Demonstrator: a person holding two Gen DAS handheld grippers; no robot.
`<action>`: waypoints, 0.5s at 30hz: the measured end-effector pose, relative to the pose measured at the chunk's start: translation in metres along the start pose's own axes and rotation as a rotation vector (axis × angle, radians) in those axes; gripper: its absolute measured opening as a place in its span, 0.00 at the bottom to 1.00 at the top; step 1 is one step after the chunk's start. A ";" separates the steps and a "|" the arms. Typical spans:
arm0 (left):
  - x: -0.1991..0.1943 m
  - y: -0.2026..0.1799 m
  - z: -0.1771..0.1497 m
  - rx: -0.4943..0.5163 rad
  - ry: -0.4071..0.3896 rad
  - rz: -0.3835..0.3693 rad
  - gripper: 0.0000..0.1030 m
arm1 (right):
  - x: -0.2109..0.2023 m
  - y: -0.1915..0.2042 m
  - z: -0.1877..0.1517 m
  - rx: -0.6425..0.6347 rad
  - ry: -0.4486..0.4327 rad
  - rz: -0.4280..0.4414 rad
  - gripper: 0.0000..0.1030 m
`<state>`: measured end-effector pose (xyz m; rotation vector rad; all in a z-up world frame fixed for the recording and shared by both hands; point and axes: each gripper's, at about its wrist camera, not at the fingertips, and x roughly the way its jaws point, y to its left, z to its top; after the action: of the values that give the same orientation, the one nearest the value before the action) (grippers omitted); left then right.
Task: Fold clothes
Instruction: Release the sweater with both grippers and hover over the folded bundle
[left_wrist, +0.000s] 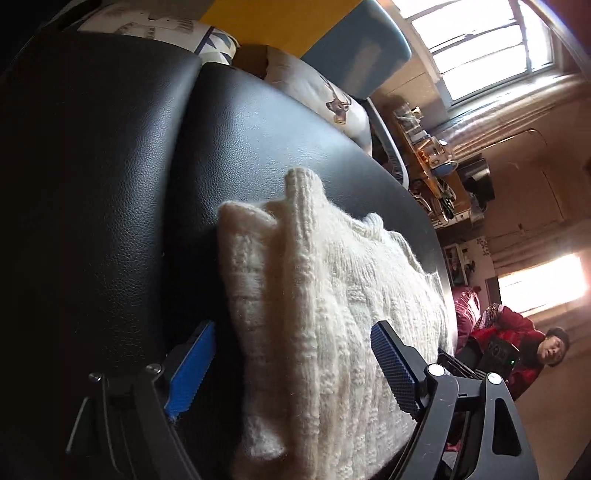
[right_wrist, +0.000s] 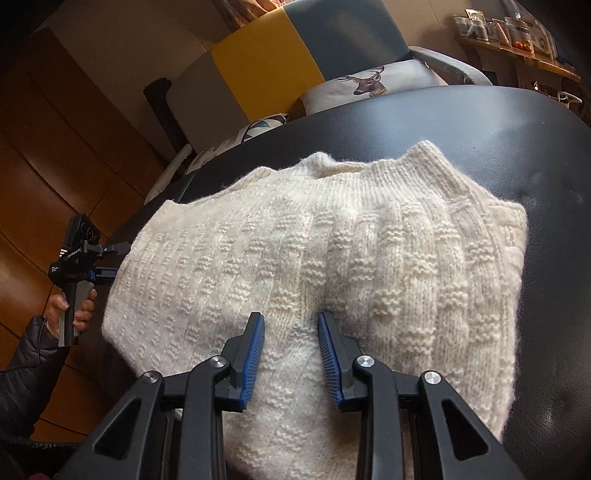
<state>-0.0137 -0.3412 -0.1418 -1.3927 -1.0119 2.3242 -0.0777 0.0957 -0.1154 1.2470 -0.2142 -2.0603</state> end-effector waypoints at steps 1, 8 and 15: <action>0.000 0.000 -0.001 0.004 0.002 -0.027 0.82 | 0.000 -0.002 0.000 0.007 -0.005 0.009 0.29; 0.018 -0.011 0.001 0.063 0.064 -0.146 0.81 | 0.001 -0.001 -0.002 0.002 -0.021 0.011 0.29; 0.019 -0.003 0.006 0.051 0.080 -0.205 0.83 | -0.002 0.006 0.000 -0.026 0.003 -0.024 0.30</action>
<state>-0.0288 -0.3319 -0.1507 -1.2872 -1.0129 2.1151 -0.0740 0.0923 -0.1108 1.2428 -0.1706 -2.0748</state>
